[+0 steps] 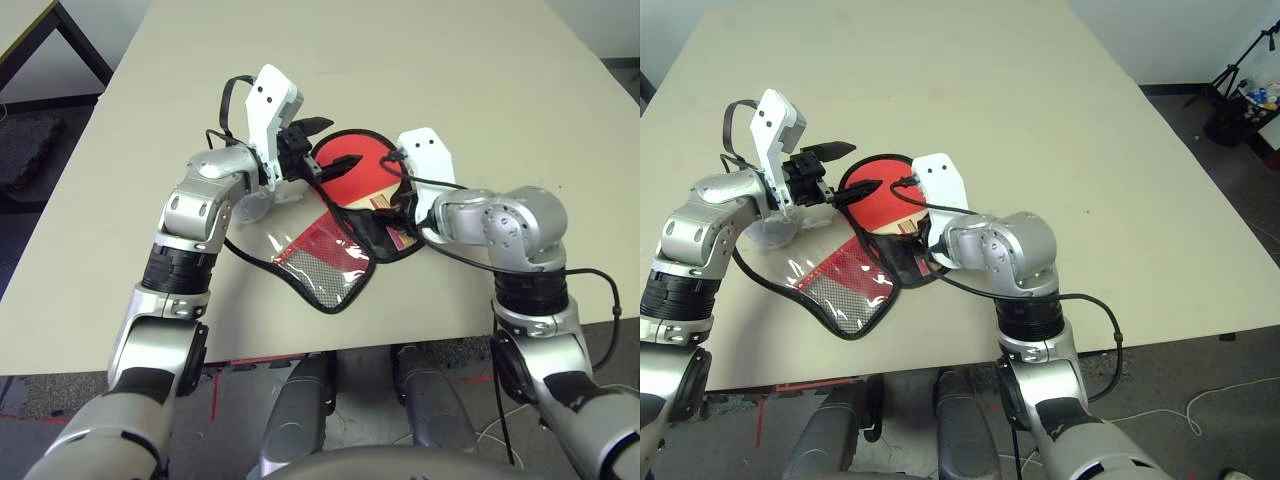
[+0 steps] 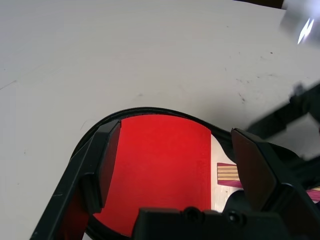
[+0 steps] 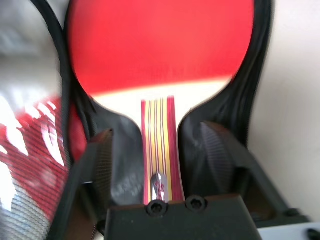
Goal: Store the ping-pong paddle in its case and zip it.
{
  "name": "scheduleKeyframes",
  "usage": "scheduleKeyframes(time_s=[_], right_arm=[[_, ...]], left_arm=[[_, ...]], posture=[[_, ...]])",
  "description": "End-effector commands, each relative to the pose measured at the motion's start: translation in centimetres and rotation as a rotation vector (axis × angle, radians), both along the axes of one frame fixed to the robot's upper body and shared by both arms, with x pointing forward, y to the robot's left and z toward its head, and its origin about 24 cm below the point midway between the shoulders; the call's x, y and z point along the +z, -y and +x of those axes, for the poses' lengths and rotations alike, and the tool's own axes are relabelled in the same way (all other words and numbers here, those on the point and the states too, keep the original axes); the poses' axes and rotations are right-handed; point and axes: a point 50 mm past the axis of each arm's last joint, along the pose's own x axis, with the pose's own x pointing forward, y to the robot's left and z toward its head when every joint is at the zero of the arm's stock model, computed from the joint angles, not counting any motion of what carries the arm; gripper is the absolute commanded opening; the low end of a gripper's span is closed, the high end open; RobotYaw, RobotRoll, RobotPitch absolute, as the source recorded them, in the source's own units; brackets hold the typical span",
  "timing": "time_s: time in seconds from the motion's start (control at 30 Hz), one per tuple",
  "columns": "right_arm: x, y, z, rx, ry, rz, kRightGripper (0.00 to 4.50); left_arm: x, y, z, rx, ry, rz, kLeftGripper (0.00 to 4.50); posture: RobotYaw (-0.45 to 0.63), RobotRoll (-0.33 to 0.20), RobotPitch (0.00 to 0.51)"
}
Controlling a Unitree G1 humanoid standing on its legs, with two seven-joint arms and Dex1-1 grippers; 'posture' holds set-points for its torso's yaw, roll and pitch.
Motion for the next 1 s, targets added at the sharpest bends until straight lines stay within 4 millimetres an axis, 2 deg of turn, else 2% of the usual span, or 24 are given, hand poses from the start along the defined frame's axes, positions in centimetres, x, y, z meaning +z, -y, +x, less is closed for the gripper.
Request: scheduleKeyframes(time_s=[0.03,0.1,0.2,0.3,0.37,0.6,0.8,1.0], right_arm=[[1.9,2.8,0.4,-0.033,0.052,0.093,4.49],[2.2,4.6,0.6,-0.072,0.053,0.126,4.49],[1.9,5.9,0.6,-0.082,0.037,0.14,4.49],[0.7,8.5,0.3,-0.118,0.0,0.13,4.49],[-0.4,9.4,0.0,-0.136,-0.042,0.119,4.49],[-2.8,9.3,-0.2,-0.135,-0.168,0.179,4.49],[-2.8,7.8,0.3,-0.089,-0.168,0.201,4.49],[-3.1,6.6,0.9,-0.054,-0.171,0.202,4.49]], left_arm=[[-0.1,-0.6,-0.1,0.02,-0.014,-0.012,4.5],[0.1,-0.9,-0.1,0.038,-0.026,-0.039,4.5],[0.3,-1.4,0.0,0.067,-0.04,-0.071,4.5],[0.5,-3.4,0.6,0.229,-0.065,-0.136,4.5],[0.4,-4.6,0.7,0.301,-0.086,-0.166,4.5],[0.5,-5.2,-0.1,0.293,-0.153,-0.172,4.5],[0.4,-6.0,-0.2,0.327,-0.178,-0.129,4.5],[0.3,-5.8,-0.2,0.326,-0.177,-0.132,4.5]], posture=[[0.04,0.0,0.214],[0.04,0.0,0.213],[0.04,0.0,0.21],[0.05,0.0,0.207],[0.05,0.0,0.205],[0.06,0.0,0.204],[0.07,0.0,0.207],[0.08,0.0,0.208]])
